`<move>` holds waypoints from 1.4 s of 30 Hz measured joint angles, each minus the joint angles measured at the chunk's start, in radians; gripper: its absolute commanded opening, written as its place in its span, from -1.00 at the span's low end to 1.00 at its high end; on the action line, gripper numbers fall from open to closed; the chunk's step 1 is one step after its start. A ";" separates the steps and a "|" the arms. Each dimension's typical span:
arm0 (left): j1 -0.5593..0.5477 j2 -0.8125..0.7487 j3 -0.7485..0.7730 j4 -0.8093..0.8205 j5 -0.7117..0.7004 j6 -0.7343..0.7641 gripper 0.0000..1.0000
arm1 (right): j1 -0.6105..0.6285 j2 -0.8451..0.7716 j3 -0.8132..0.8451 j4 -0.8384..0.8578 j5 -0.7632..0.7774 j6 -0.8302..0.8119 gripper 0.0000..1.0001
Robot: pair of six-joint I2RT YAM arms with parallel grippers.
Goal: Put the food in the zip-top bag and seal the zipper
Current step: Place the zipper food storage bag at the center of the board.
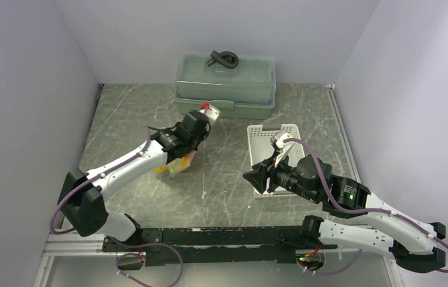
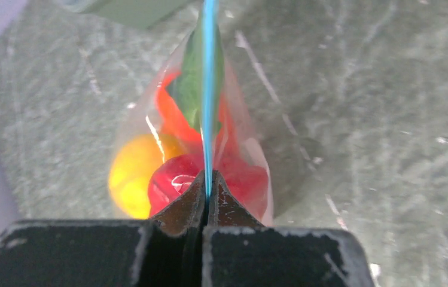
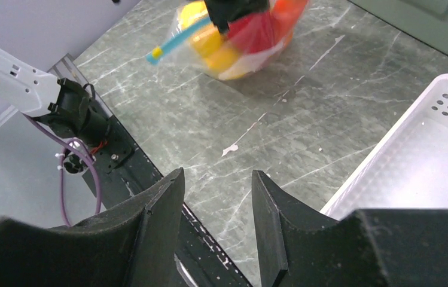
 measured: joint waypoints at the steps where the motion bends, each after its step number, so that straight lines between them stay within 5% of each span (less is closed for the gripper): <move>1: -0.027 0.017 -0.003 0.002 -0.002 -0.019 -1.00 | 0.000 -0.003 0.000 -0.003 0.000 0.000 -0.02; 18: -0.351 0.098 -0.095 -0.058 -0.112 -0.290 -1.00 | -0.001 -0.058 -0.001 -0.058 0.050 0.021 0.24; 42: -0.510 -0.076 -0.117 -0.072 -0.029 -0.423 0.99 | -0.001 -0.111 -0.015 -0.172 0.241 0.107 0.82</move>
